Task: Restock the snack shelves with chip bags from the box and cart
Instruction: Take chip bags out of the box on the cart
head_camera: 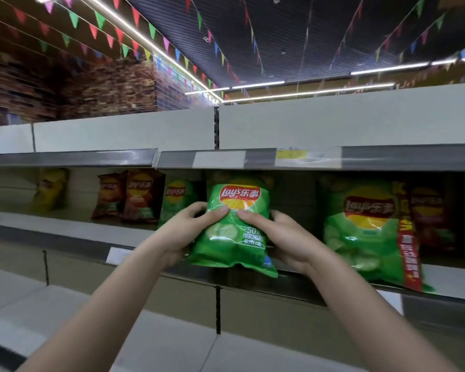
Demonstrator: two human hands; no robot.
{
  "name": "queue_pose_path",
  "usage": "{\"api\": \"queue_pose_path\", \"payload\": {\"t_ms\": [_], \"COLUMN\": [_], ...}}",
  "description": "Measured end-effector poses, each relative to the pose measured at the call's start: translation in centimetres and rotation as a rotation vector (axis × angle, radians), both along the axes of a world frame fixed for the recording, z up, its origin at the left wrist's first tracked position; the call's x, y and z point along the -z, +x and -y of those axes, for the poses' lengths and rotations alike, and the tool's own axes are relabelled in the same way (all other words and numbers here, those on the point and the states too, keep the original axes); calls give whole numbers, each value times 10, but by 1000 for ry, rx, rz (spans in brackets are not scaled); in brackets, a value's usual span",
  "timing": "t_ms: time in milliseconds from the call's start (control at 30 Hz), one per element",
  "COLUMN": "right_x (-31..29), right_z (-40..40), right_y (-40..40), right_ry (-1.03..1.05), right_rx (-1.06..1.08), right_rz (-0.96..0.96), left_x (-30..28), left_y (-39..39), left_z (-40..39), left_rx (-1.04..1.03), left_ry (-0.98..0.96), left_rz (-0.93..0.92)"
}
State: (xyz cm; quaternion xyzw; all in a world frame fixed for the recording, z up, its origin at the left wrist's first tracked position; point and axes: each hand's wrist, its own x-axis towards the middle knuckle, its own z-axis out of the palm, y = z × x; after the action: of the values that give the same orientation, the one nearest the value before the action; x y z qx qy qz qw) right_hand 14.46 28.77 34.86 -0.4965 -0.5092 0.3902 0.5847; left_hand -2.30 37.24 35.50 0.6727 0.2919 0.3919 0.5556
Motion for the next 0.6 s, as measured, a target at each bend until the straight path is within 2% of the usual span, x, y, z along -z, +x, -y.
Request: {"api": "queue_pose_path", "payload": {"t_ms": [133, 333, 500, 600], "right_x": [5, 20, 19, 17], "right_z": [-51, -93, -112, -115], "right_y": [-3, -5, -13, -14], "right_ry": [-56, -97, -99, -146], "right_rx": [80, 320, 544, 557], "right_rz": [9, 70, 375, 533], "left_x": [-1, 18, 25, 31], "left_y": [-4, 9, 22, 26], "left_z": [-54, -103, -139, -146], "left_rx": [87, 114, 17, 16], "left_ry": [-1, -23, 106, 129], "left_rz": [-51, -81, -6, -18]}}
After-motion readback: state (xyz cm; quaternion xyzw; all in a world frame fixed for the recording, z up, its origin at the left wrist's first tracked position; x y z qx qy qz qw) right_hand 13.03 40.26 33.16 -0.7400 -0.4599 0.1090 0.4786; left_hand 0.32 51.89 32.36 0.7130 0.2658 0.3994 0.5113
